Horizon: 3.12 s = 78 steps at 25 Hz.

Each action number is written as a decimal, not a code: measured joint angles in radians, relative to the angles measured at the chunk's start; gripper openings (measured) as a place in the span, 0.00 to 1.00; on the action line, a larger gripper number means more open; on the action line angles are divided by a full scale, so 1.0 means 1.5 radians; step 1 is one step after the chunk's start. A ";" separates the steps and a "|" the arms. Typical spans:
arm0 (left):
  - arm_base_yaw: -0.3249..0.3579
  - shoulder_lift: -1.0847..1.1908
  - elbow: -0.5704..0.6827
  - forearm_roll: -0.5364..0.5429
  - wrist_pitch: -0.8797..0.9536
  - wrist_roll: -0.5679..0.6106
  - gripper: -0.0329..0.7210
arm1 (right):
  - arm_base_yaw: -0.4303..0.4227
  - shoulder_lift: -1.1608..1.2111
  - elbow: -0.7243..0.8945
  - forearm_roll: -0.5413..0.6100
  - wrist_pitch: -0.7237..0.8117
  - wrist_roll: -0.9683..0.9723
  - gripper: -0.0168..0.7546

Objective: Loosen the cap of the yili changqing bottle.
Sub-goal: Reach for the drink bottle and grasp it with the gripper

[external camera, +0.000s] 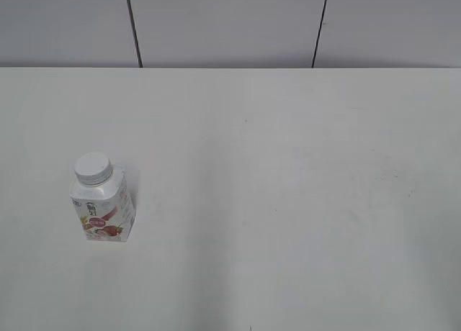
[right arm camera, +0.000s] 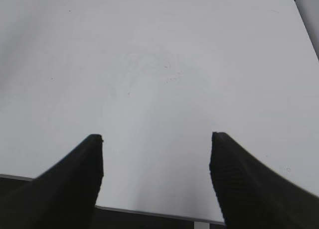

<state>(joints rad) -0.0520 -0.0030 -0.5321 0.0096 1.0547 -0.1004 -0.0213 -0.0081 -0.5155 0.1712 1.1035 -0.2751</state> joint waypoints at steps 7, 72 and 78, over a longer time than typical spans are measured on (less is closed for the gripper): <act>-0.014 0.117 -0.100 0.096 -0.042 0.000 0.36 | 0.000 0.000 0.000 0.000 0.000 0.000 0.71; 0.344 0.818 0.111 0.689 -1.130 -0.441 0.36 | 0.000 0.000 0.000 0.001 0.001 0.000 0.71; 0.441 0.865 0.111 0.897 -1.320 -0.481 0.36 | 0.000 0.000 0.000 0.001 0.001 0.000 0.71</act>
<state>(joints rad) 0.6092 1.2946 -0.3657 1.3545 -0.9255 -0.8223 -0.0213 -0.0081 -0.5155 0.1721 1.1045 -0.2751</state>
